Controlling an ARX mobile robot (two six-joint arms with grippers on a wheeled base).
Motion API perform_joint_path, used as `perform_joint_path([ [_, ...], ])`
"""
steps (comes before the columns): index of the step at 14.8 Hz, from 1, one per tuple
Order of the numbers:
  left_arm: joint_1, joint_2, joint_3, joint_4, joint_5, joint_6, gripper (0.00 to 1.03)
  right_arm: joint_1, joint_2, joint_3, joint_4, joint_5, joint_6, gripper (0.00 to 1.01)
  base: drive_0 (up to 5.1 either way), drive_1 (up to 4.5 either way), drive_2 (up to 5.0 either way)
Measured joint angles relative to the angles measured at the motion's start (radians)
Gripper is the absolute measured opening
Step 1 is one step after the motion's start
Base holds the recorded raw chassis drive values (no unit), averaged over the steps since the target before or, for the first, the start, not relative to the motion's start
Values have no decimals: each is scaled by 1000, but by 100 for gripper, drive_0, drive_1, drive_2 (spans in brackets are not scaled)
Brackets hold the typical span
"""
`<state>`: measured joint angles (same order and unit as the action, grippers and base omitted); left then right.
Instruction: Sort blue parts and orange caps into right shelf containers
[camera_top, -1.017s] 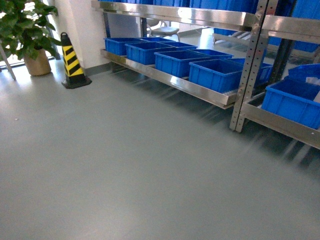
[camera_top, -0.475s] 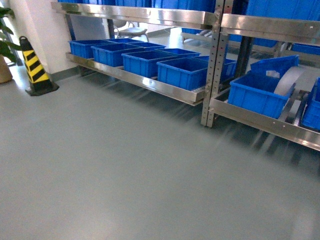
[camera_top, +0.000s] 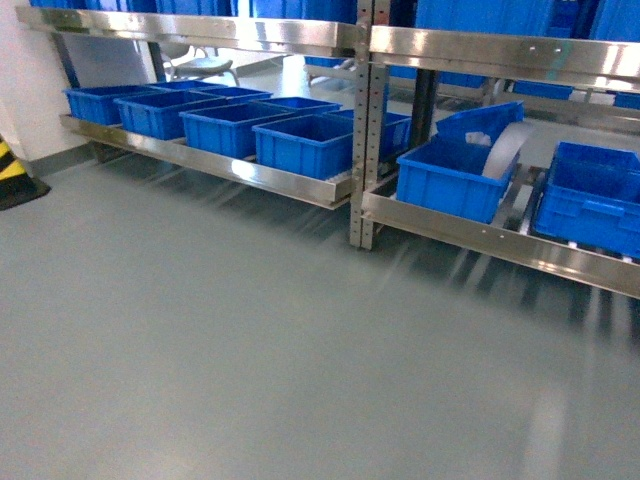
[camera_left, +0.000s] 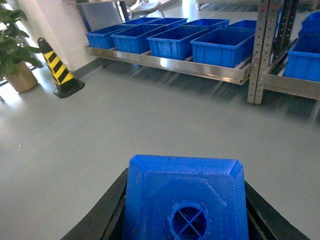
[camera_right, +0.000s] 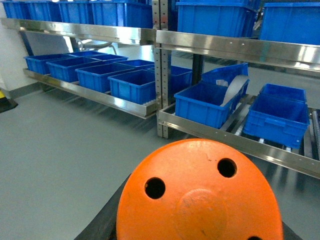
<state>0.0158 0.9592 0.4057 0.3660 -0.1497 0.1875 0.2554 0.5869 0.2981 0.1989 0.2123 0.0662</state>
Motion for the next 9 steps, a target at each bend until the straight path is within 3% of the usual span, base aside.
perform_joint_path([
  [9, 0, 0, 0, 0, 0, 0, 44, 0, 0, 0, 0, 0, 0, 44, -164, -164, -164],
])
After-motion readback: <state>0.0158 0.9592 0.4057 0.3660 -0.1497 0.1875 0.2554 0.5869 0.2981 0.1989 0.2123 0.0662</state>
